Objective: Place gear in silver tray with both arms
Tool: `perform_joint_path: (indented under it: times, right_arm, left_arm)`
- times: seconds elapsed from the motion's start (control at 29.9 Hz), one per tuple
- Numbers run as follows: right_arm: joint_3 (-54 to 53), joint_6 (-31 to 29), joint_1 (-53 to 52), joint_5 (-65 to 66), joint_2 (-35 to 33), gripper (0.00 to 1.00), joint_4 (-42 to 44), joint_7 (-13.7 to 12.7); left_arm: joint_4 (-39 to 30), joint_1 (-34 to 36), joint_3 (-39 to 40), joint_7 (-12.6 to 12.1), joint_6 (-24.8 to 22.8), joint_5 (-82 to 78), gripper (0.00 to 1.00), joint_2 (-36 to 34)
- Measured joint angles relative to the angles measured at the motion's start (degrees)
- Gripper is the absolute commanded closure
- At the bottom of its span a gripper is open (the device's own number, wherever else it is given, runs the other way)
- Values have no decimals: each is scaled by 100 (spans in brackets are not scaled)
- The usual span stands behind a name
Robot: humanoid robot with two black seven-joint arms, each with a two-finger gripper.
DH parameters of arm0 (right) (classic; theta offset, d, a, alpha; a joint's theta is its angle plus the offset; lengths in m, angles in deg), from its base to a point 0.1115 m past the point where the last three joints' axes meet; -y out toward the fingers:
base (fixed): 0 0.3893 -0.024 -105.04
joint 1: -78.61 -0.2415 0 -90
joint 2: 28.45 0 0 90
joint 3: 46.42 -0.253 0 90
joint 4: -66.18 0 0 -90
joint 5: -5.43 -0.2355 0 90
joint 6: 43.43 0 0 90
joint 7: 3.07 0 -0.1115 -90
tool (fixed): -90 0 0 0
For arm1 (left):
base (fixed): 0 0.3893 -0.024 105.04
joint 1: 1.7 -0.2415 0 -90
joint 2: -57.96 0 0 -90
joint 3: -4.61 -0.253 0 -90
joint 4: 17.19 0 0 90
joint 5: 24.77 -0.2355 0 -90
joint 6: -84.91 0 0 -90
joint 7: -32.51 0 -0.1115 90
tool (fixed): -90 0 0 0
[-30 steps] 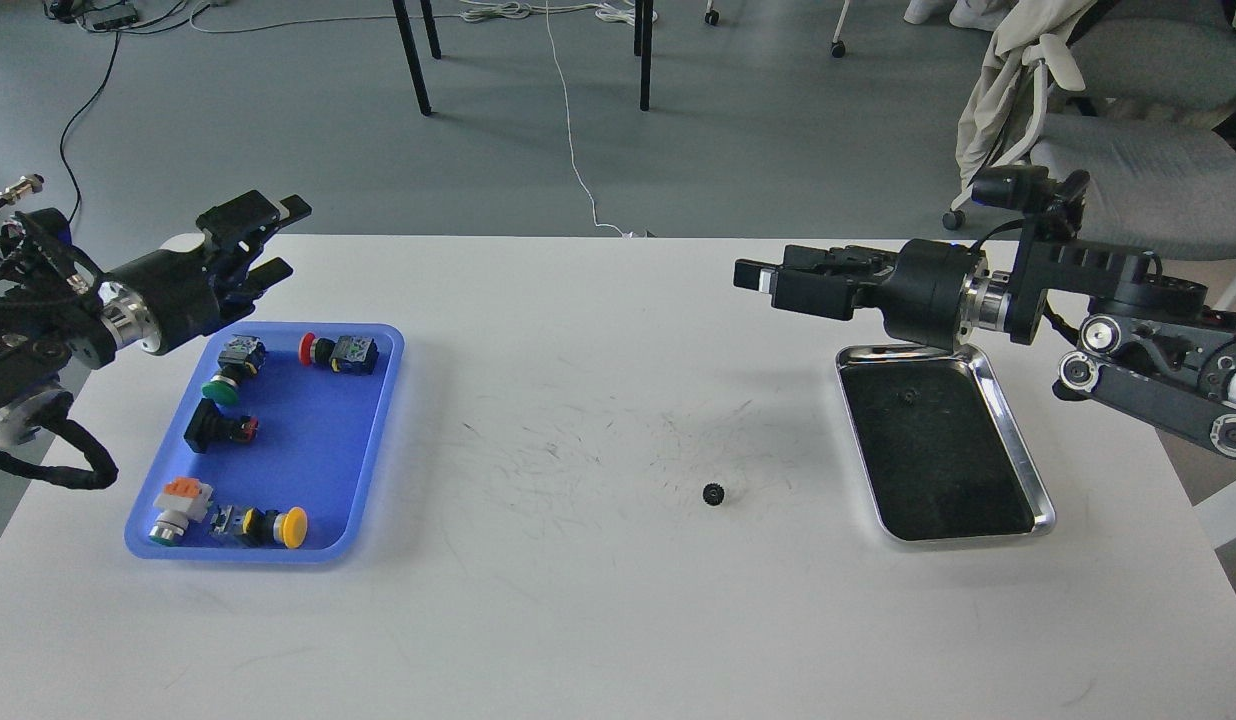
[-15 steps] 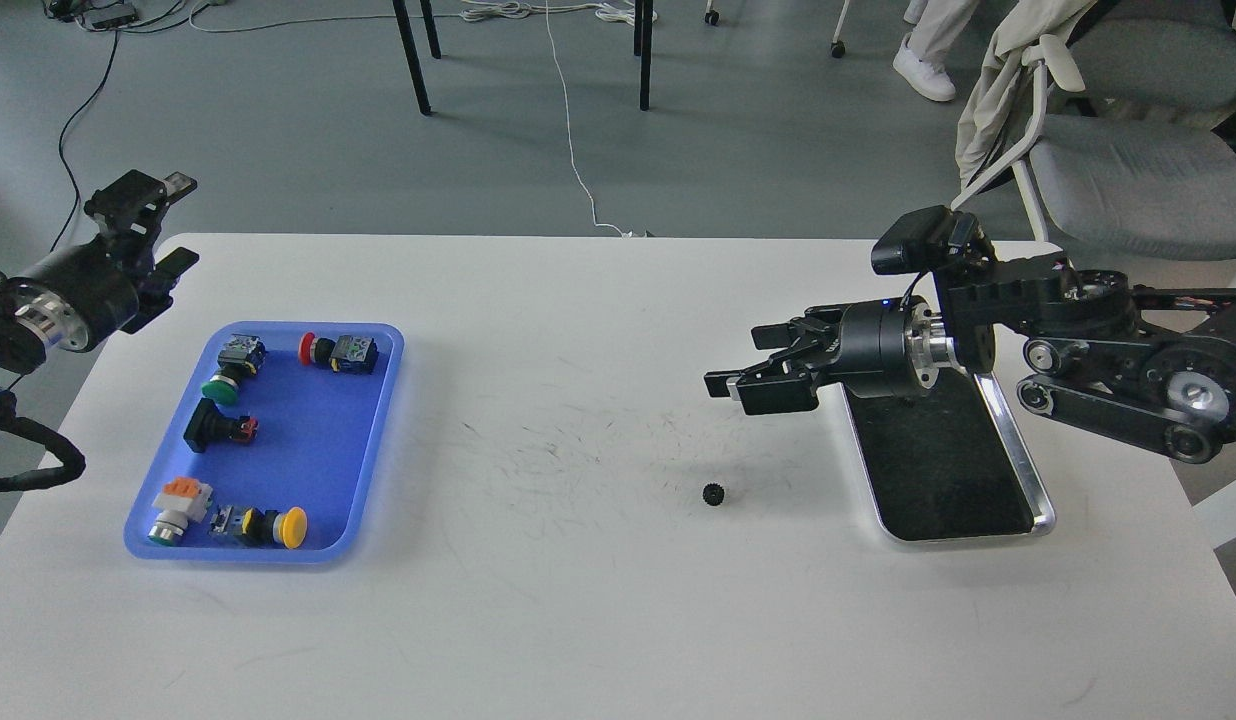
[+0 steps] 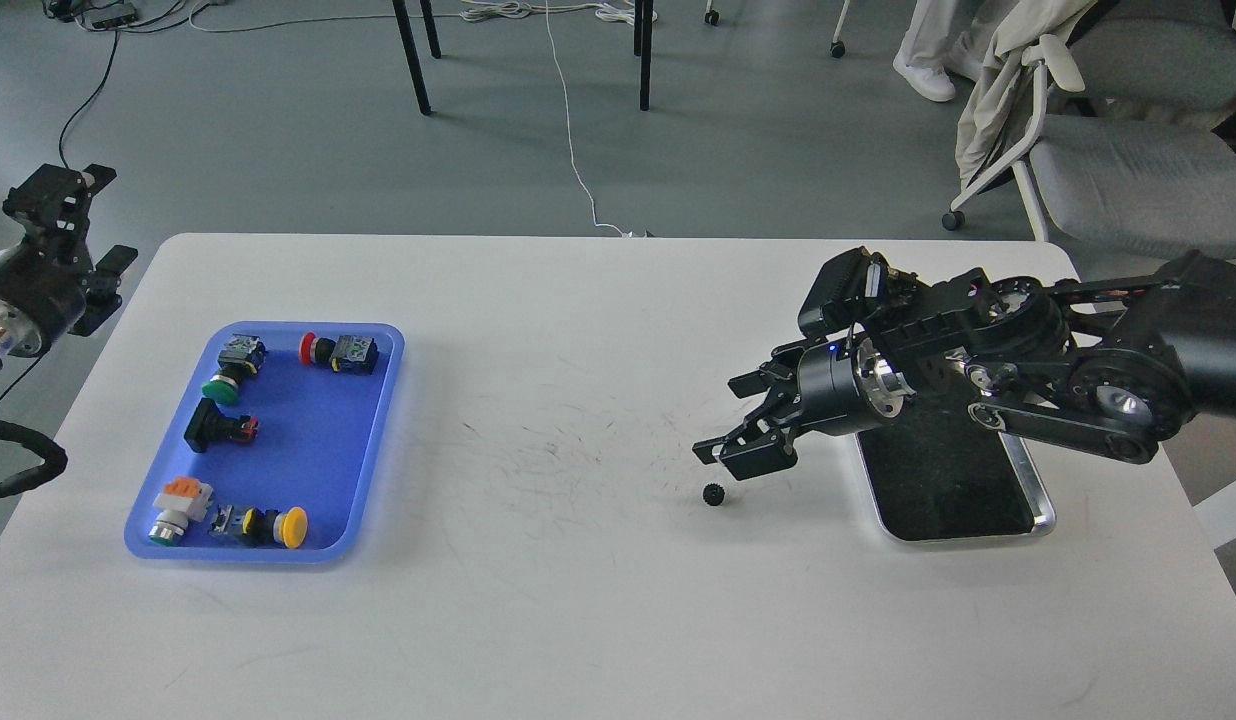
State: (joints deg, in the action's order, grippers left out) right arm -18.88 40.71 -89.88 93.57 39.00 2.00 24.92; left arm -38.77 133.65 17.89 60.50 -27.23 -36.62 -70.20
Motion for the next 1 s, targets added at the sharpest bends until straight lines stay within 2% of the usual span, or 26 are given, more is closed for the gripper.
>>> perform_joint_path:
  times: [0.43, 1.0]
  right_arm:
    - [591, -20, -98, 269, 670, 10, 317, 0]
    - [909, -47, -104, 309, 1152, 15, 577, 2]
  left_arm:
    - [11, -16, 8, 0, 24, 29, 2, 26]
    - [169, -53, 8, 0, -43, 79, 2, 11]
